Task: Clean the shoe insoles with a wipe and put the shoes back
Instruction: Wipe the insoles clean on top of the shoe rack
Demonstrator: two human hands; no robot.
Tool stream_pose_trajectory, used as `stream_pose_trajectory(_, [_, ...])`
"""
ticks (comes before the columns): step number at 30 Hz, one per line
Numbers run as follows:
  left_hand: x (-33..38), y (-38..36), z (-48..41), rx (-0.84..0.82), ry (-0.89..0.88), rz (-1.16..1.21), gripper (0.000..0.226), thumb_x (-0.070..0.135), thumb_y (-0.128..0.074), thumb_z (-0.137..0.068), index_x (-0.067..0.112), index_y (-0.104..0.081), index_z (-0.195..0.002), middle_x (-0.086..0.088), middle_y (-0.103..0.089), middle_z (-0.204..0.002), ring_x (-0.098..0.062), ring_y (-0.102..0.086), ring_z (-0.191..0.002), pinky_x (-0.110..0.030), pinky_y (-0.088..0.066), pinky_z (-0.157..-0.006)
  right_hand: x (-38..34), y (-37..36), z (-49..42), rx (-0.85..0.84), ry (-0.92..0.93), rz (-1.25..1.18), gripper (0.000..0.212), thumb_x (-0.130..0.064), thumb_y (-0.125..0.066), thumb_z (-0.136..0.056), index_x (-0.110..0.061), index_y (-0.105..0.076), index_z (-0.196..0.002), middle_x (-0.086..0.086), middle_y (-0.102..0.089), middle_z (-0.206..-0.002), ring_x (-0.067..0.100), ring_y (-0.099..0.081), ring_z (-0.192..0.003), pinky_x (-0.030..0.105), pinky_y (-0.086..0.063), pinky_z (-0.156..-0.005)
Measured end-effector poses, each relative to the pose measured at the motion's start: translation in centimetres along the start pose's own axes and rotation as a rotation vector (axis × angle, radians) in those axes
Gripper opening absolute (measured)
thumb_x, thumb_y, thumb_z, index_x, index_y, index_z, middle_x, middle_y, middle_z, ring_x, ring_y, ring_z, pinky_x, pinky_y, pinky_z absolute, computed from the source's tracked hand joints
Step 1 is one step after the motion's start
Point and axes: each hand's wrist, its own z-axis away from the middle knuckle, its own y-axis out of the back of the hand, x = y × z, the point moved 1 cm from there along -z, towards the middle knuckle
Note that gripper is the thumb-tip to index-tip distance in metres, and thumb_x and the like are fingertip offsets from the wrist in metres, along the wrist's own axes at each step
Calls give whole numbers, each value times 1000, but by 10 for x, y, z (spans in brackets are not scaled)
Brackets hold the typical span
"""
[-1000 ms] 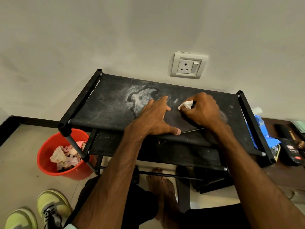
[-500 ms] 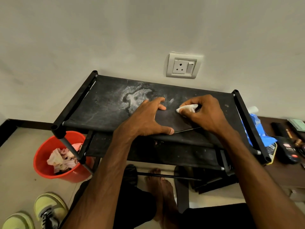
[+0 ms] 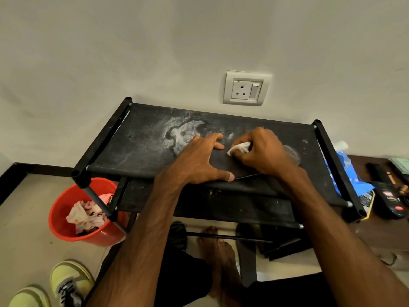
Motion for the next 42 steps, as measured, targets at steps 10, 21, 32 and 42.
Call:
stream_pose_trajectory(10, [2, 1, 1, 11, -19, -2, 107, 47, -91, -66, 22, -34, -153, 13, -56, -138, -15, -37, -135, -45, -39, -110, 2, 5, 19, -96, 84, 10, 13, -38, -78, -81, -35, -82, -93, -6, -78, -87, 11, -72, -80, 43, -61, -75])
stream_pose_trajectory(21, [0, 1, 1, 17, -29, -16, 103, 51, -89, -66, 24, -38, -151, 14, -55, -138, -13, -39, -132, -43, -40, -110, 13, 13, 40, -81, 91, -40, 8, -38, -80, -80, -43, -82, -86, -18, -76, -75, 1, -70, -69, 36, -61, -67])
stream_pose_trajectory(32, [-4, 11, 2, 4, -109, -109, 87, 53, -84, -73, 28, -46, -147, 10, -49, -141, -10, -36, -129, -27, -35, -101, 41, 24, 49, 280, -14, -297, 6, -28, -82, -84, -23, -83, -88, -13, -77, -80, 1, -71, -74, 13, -54, -64])
stream_pose_trajectory(42, [1, 20, 5, -26, -141, -152, 88, 57, -82, -73, 34, -42, -148, 9, -43, -149, -10, -31, -137, -36, -37, -110, 32, 22, 49, 133, 16, -326, 9, -21, -81, -87, -25, -82, -94, -9, -78, -85, 11, -73, -82, 43, -61, -79])
